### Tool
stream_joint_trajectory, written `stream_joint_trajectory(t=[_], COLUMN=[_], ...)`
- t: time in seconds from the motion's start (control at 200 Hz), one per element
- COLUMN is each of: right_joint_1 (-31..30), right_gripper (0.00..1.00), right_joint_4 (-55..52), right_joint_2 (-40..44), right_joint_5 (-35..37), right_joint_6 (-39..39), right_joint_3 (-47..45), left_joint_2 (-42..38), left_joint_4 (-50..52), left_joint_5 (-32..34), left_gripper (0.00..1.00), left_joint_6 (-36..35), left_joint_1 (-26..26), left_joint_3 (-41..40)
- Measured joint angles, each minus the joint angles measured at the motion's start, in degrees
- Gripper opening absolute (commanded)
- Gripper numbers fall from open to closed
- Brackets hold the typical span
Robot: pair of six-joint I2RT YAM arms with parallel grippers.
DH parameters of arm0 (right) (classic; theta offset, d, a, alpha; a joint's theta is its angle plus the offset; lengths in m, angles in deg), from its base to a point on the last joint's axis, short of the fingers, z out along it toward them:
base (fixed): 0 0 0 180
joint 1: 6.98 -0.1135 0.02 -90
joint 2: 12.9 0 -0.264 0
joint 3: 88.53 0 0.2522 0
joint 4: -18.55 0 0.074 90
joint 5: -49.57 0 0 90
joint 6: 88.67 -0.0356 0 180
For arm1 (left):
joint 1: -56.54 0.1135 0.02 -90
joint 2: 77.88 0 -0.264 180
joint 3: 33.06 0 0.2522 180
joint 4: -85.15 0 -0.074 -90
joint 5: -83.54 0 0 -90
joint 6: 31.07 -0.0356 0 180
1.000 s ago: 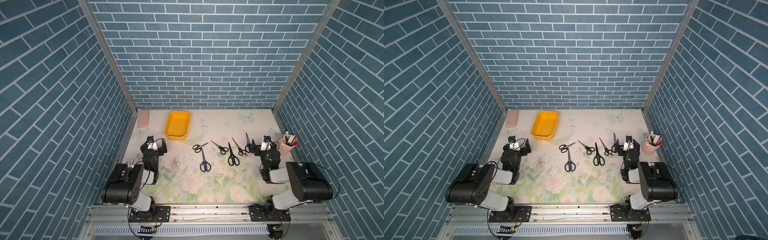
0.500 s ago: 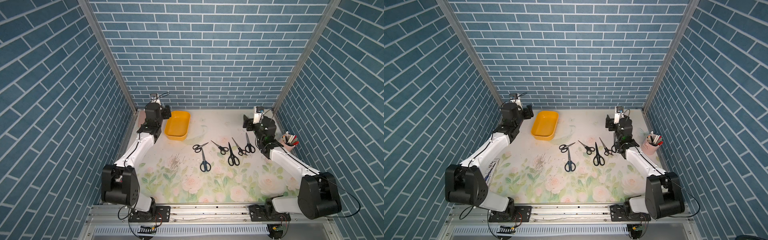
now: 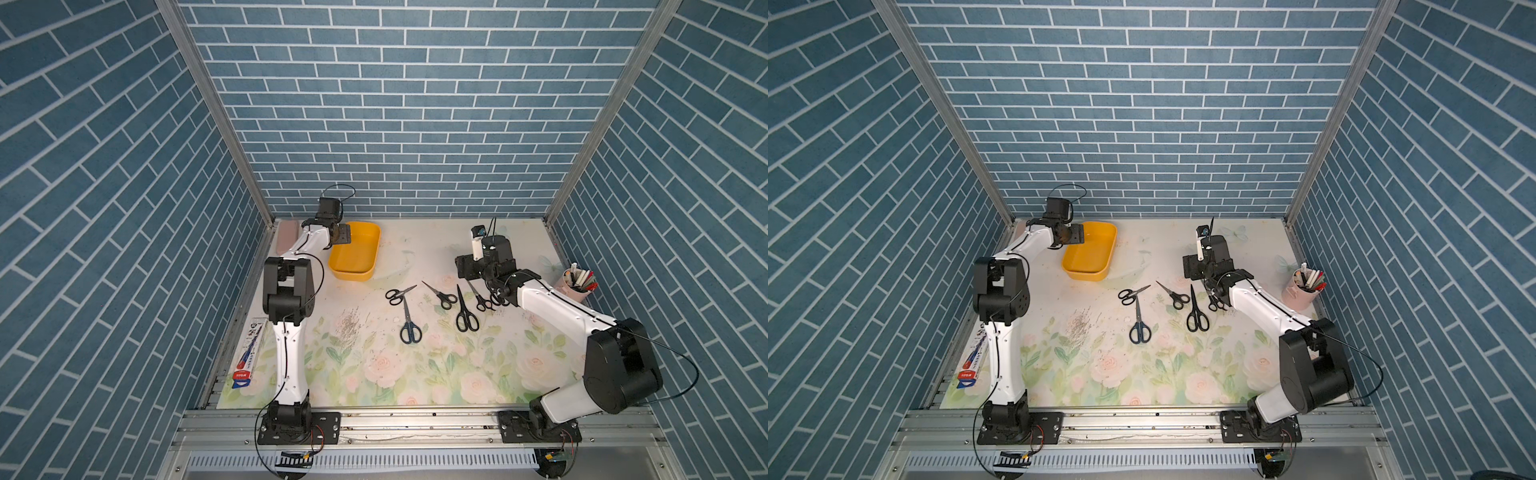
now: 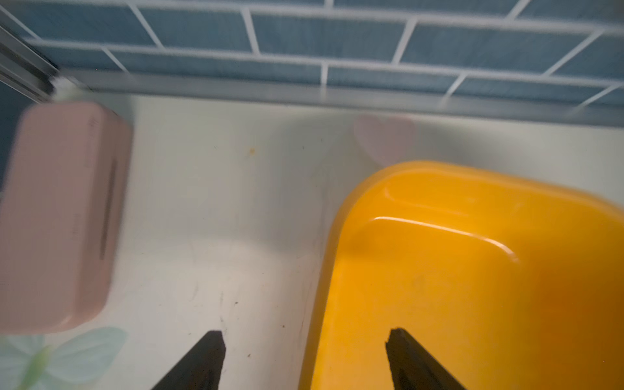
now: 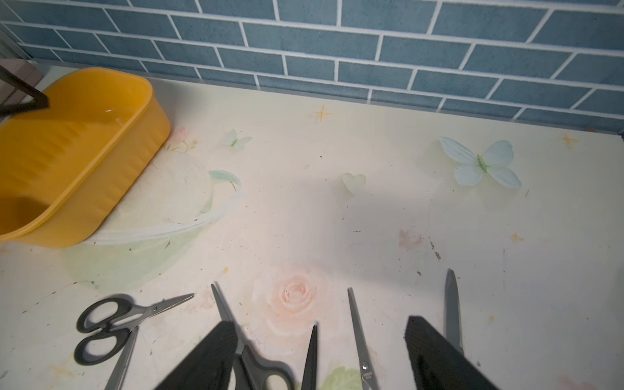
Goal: Put the scissors into the storage box
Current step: Move the storage box to the center of the board, then pick up the scissors from the center of the board.
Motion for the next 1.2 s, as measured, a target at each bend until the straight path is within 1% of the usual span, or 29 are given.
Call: stream_joint_trajectory(t=[0.045, 0.105, 0.15, 0.185, 0.22, 0.245, 0.29, 0.35, 0.37, 0.43, 0.5, 0.6, 0.67, 0.74, 0.805, 0.89, 0.975, 1.04, 1.115, 1.2], right_joint_1=[-0.07, -0.07, -0.07, -0.07, -0.07, -0.07, -0.07, -0.07, -0.07, -0.07, -0.28, -1.51, -3.72, -7.19, -10.99, -16.41, -21.70, -25.22, -27.50, -28.74], right_gripper=[0.83, 0.83, 0.83, 0.83, 0.83, 0.83, 0.83, 0.83, 0.83, 0.83, 0.83, 0.80, 0.80, 0.76, 0.76, 0.76, 0.73, 0.71, 0.71, 0.71], right_joint_4=[-0.55, -1.29, -1.86, -2.43, -2.86, -3.10, -3.43, -4.13, -4.39, -5.60, -6.27, -7.26, -8.57, -9.86, -10.99, -12.46, -14.51, -16.11, -17.46, -19.04], right_joint_2=[1.53, 3.82, 5.31, 6.21, 6.84, 7.19, 7.50, 7.65, 7.65, 7.52, 6.97, 5.51, 3.69, 1.36, -0.63, -2.64, -5.22, -7.56, -9.88, -12.20], right_joint_5=[0.22, 0.68, 1.05, 1.27, 1.44, 1.51, 1.57, 1.64, 1.62, 1.57, 1.57, 1.70, 1.70, 1.79, 1.84, 2.19, 2.45, 2.91, 3.37, 3.32], right_joint_6=[0.00, -0.02, 0.00, 0.00, 0.00, 0.00, 0.00, 0.00, 0.00, 0.00, 0.00, -0.02, -0.04, -0.72, -1.77, -3.13, -5.29, -7.72, -11.02, -14.60], right_joint_3=[-0.07, -0.20, -0.35, -0.37, -0.37, -0.39, -0.48, -0.83, -0.94, -1.03, -1.03, -0.94, -0.31, 0.87, 1.81, 2.47, 3.54, 4.76, 5.64, 6.49], left_joint_2=[1.70, 2.78, 2.93, 2.89, 2.69, 2.56, 2.38, 1.77, 1.42, -0.50, -4.74, -12.96, -19.28, -25.14, -30.42, -36.02, -40.00, -41.27, -41.24, -40.46], left_joint_4=[1.29, 2.99, 3.78, 4.11, 4.17, 4.17, 4.22, 4.07, 3.89, 2.67, 1.46, 0.79, 0.50, 0.44, 0.92, 1.14, 1.14, 0.98, 0.39, -0.70], left_joint_5=[-0.15, -0.59, -1.03, -1.29, -1.49, -1.57, -2.21, -2.51, -2.67, -3.48, -3.76, -3.50, -3.45, -3.45, -3.48, -3.87, -4.11, -4.35, -4.79, -5.46], left_gripper=[0.67, 0.60, 0.46, 0.39, 0.28, 0.23, 0.19, 0.11, 0.10, 0.07, 0.00, 0.00, 0.00, 0.00, 0.00, 0.00, 0.00, 0.00, 0.00, 0.00], left_joint_6=[-0.15, -0.70, -1.29, -1.64, -1.86, -1.46, -2.21, -1.66, -1.31, -0.44, 0.57, 1.42, 1.99, 2.49, 2.75, 3.06, 3.61, 3.98, 4.26, 4.57], left_joint_1=[-0.02, -0.04, -0.04, -0.07, -0.07, -0.07, -0.02, 0.00, 0.00, 0.00, 0.00, 0.00, -0.07, -0.11, -0.22, -0.39, -0.87, -1.57, -2.58, -3.45], left_joint_3=[0.57, 0.61, 0.59, 0.57, 0.55, 0.55, 0.50, -0.42, -0.94, -3.67, -8.79, -18.88, -26.97, -34.32, -40.63, -46.88, -51.12, -52.83, -53.81, -54.14])
